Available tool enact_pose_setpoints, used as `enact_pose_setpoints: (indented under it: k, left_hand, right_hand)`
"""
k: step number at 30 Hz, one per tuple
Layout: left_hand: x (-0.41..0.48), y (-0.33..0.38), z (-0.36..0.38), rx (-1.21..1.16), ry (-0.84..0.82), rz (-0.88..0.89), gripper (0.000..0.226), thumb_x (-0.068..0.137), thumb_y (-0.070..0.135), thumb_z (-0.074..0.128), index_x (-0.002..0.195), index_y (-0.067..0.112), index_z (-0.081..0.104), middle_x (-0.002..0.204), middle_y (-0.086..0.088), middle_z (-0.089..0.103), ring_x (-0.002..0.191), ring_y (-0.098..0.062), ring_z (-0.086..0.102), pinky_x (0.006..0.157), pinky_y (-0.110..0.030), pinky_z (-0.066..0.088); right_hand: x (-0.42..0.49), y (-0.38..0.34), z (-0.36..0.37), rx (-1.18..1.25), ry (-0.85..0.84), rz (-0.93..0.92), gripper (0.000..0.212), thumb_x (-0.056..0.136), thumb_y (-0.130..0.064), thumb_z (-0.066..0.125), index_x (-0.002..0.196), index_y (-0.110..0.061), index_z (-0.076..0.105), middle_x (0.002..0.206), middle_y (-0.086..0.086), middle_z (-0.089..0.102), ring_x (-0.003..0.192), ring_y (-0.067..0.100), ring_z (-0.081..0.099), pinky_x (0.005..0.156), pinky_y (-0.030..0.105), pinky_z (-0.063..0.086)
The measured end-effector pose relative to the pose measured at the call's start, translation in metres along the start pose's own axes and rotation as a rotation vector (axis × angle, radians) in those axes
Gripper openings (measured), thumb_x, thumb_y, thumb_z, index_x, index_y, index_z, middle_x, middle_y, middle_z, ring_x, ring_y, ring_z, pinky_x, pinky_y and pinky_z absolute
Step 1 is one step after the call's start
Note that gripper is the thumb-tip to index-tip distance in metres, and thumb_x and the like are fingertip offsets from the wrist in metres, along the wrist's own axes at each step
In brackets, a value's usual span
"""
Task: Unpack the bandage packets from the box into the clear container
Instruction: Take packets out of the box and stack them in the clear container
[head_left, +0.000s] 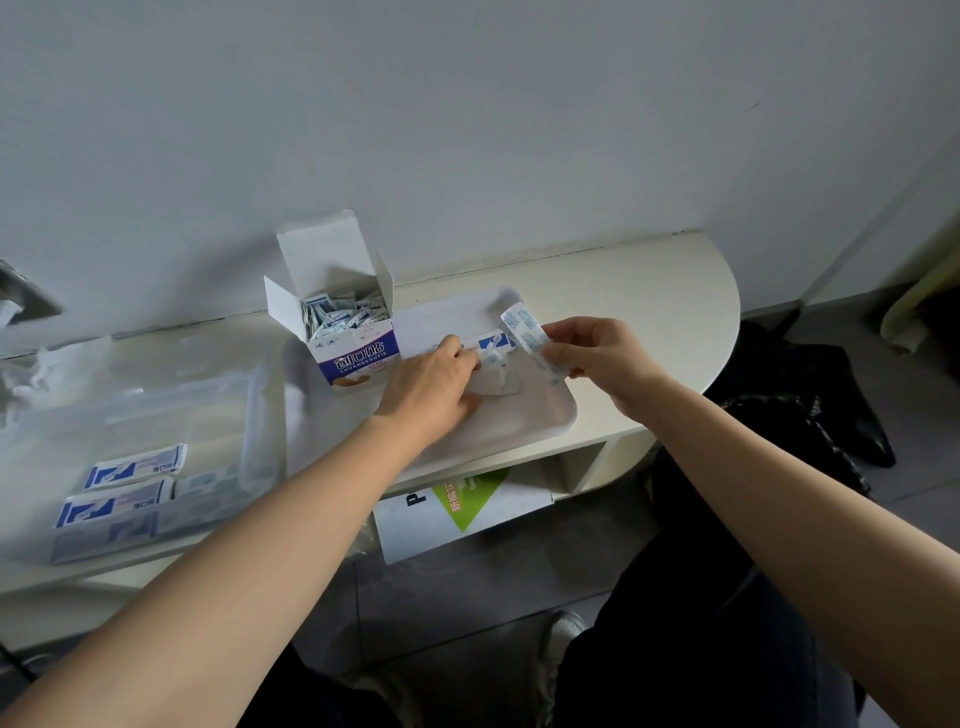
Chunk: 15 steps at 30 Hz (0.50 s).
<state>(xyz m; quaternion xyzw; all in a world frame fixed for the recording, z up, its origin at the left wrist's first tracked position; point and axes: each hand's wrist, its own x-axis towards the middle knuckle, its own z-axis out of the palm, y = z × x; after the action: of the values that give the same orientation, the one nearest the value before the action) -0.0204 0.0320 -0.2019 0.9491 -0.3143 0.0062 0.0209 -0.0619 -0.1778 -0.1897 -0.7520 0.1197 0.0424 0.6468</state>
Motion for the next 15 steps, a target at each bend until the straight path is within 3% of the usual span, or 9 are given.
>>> enact_pose_setpoints:
  k: [4,8,12,15]
  left_hand:
    - [0.001,-0.002,-0.002,-0.05,0.01,-0.016,0.034,0.088,0.034,0.06,0.119,0.019,0.055,0.116,-0.003,0.046,0.086,-0.026,0.061,0.057,-0.03,0.038]
    - [-0.002,-0.006,-0.001,-0.174,0.032,-0.05,0.034,0.089,0.037,0.059,0.118,0.019,0.057,0.117,0.001,0.055,0.096,-0.023,0.061,0.063,-0.029,0.041]
    - [-0.008,-0.011,-0.007,-0.69,0.019,-0.208,0.026,0.092,0.036,0.057,0.106,0.014,0.064,0.101,0.004,0.068,0.087,-0.017,0.063,0.071,-0.029,0.047]
    - [-0.011,-0.013,-0.01,-1.07,-0.072,-0.369,0.024,0.098,0.021,0.045,0.09,0.01,0.064,0.08,-0.007,0.07,0.062,-0.008,0.058,0.051,-0.021,0.039]
  right_hand:
    - [0.0,0.0,-0.001,-0.005,-0.007,0.005,0.02,0.086,-0.003,0.064,0.094,-0.021,0.07,0.087,0.007,0.066,0.07,0.014,0.051,0.057,0.017,0.04]
    - [-0.001,-0.001,0.0,-0.004,-0.013,-0.002,0.02,0.086,-0.003,0.064,0.093,-0.021,0.07,0.089,0.008,0.066,0.071,0.015,0.051,0.057,0.018,0.04]
    - [-0.001,-0.003,0.003,0.008,-0.035,0.0,0.017,0.086,-0.003,0.065,0.092,-0.018,0.07,0.086,0.004,0.067,0.072,0.014,0.054,0.062,0.021,0.042]
    - [-0.002,-0.004,0.009,0.02,-0.042,0.003,0.017,0.085,-0.002,0.064,0.09,-0.018,0.07,0.082,0.002,0.067,0.072,0.015,0.055,0.065,0.025,0.042]
